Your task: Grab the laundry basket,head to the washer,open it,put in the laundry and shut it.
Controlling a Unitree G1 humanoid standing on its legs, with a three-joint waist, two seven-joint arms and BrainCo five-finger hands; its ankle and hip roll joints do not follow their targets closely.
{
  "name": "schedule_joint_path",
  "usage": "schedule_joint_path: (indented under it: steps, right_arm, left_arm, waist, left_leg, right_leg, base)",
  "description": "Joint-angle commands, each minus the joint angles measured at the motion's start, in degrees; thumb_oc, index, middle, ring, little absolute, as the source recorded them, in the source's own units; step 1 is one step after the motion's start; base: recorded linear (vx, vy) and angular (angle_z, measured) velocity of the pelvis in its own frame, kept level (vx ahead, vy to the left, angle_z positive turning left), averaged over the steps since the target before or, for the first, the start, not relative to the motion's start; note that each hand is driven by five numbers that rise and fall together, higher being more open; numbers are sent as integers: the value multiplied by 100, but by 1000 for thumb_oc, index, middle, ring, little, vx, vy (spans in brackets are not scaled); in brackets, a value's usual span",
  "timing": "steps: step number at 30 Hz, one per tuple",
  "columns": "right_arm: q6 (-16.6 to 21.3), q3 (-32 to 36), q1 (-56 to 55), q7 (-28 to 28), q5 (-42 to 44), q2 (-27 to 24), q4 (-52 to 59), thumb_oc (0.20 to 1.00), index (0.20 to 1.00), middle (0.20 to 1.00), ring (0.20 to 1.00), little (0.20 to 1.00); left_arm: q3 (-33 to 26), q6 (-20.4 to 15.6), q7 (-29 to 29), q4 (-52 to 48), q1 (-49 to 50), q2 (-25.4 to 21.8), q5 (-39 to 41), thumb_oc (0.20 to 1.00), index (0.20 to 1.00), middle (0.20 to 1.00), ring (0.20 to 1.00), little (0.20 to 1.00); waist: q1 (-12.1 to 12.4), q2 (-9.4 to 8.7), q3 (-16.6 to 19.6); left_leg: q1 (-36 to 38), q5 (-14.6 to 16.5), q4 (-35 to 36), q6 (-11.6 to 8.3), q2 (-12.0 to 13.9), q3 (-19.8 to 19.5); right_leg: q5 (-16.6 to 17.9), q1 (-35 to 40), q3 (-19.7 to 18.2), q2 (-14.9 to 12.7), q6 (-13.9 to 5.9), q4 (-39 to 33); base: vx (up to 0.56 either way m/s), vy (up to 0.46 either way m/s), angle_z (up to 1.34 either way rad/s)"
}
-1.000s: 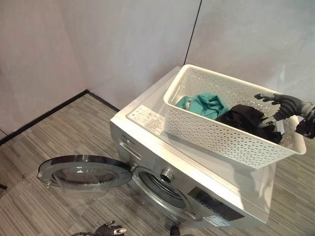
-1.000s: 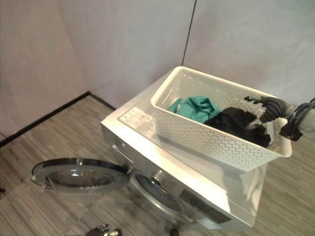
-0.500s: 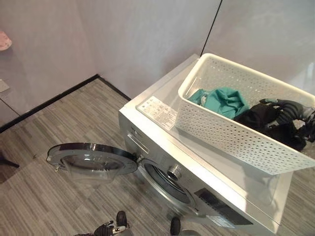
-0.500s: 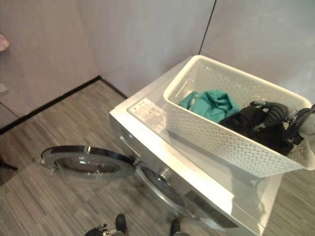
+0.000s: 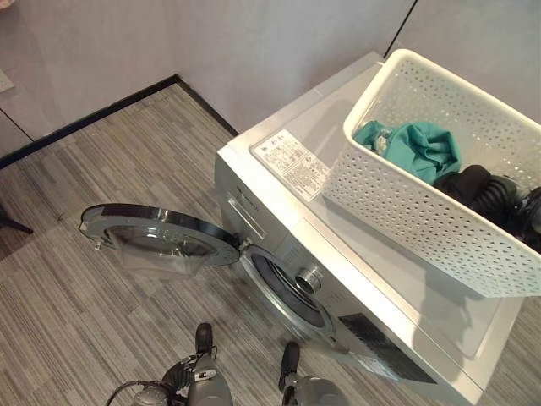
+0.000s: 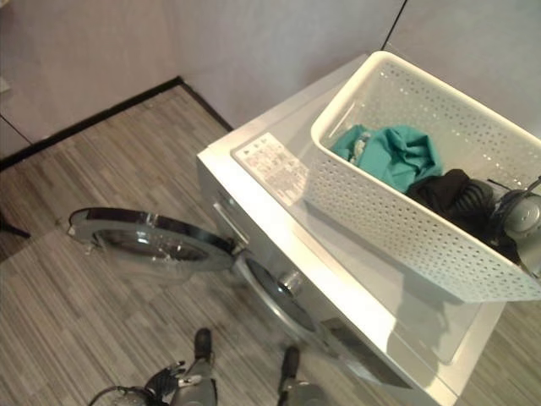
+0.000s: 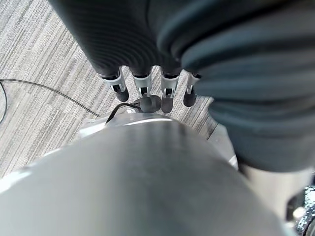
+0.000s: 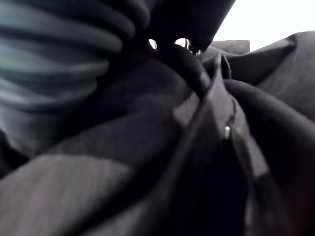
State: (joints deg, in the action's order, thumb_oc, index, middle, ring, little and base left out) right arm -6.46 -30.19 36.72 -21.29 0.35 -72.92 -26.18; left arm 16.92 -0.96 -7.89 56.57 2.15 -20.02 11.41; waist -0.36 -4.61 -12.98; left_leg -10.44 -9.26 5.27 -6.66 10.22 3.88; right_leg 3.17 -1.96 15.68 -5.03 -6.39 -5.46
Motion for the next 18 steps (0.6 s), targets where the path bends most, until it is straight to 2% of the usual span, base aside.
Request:
schedule_joint_path:
  steps: [1, 4, 9, 10, 11, 12, 14, 16, 17, 18]
  right_arm:
    - [138, -1092, -659, -606, 288, 830, 242, 200, 200, 200, 200, 200]
    - [174, -922, -634, -511, 361, 714, 455, 200, 200, 200, 200, 200]
    - [311, 81, -643, 22, 996, 231, 762, 200, 200, 200, 200, 200]
    - [307, 112, -675, 22, 996, 226, 776, 200, 200, 200, 200, 200]
    - [353, 662, -672, 366, 1255, 52, 823, 200, 200, 200, 200, 200]
    - [351, 689, -697, 366, 1254, 50, 831, 200, 200, 200, 200, 200]
    - [518, 1433, -589, 869, 1635, -83, 581, 200, 200, 200, 200, 200]
    - [568, 1649, -528, 1029, 1747, -138, 557, 200, 200, 200, 200, 200]
    - [677, 2124, -457, 1344, 1974, -220, 552, 200, 200, 200, 200, 200]
    - [675, 2179, -513, 1343, 1973, -220, 569, 200, 200, 200, 200, 200]
  left_arm:
    - [39, -82, -11, 58, -279, -64, 106, 1000, 1000, 1000, 1000, 1000]
    - [-62, -78, -7, 140, -242, -75, 55, 1000, 1000, 1000, 1000, 1000]
    - [-319, -103, 15, 298, -189, -76, 10, 1000, 1000, 1000, 1000, 1000]
    - [-309, -103, 15, 298, -193, -79, 9, 1000, 1000, 1000, 1000, 1000]
    - [-367, -97, 18, 334, -186, -56, -1, 1000, 1000, 1000, 1000, 1000]
    - [-360, -97, 18, 335, -191, -61, -1, 1000, 1000, 1000, 1000, 1000]
    - [-394, -103, 29, 347, -183, -20, 40, 1000, 1000, 1000, 1000, 1000]
    - [-390, -100, 32, 354, -181, -3, 74, 1000, 1000, 1000, 1000, 1000]
    - [-454, -91, 47, 396, -167, 34, 134, 1000, 1000, 1000, 1000, 1000]
    - [-442, -91, 47, 397, -171, 26, 134, 1000, 1000, 1000, 1000, 1000]
  waist:
    - [261, -102, -233]
    - [243, -116, -117]
    - [151, -190, 241]
    - [162, -191, 237]
    - [133, -208, 345]
    - [136, -216, 355]
    - [86, -246, 527]
    - [73, -254, 572]
    - [25, -251, 663]
    - [37, -258, 664]
  left_leg:
    - [551, 706, -200, -228, 414, 88]
    - [640, 715, -150, -228, 412, 129]
    - [886, 789, -81, -223, 385, 267]
    - [890, 791, -81, -223, 385, 268]
    - [997, 836, -61, -222, 377, 300]
    - [977, 823, -59, -219, 369, 296]
    - [1073, 866, -38, -207, 344, 310]
    - [1098, 881, -35, -201, 339, 319]
    - [1157, 915, -27, -191, 331, 335]
    - [1154, 915, -27, -190, 330, 335]
  right_leg:
    - [54, -434, -425, -716, -273, 105]
    - [36, -403, -466, -689, -278, 87]
    - [6, -290, -554, -647, -297, 46]
    - [5, -287, -555, -647, -298, 46]
    - [-18, -217, -577, -631, -307, 46]
    - [-10, -235, -577, -639, -308, 46]
    - [-22, -160, -594, -641, -315, 46]
    - [-27, -137, -598, -642, -317, 46]
    - [-26, -99, -612, -642, -328, 46]
    - [-26, -102, -612, -644, -329, 46]
  base:
    - [13, 12, -5]
    - [17, 11, -7]
    - [20, 12, -7]
    - [31, 16, 2]
    - [0, 0, 0]
    - [0, 0, 0]
    - [0, 0, 0]
    - [0, 0, 0]
    - [0, 0, 0]
    - [0, 0, 0]
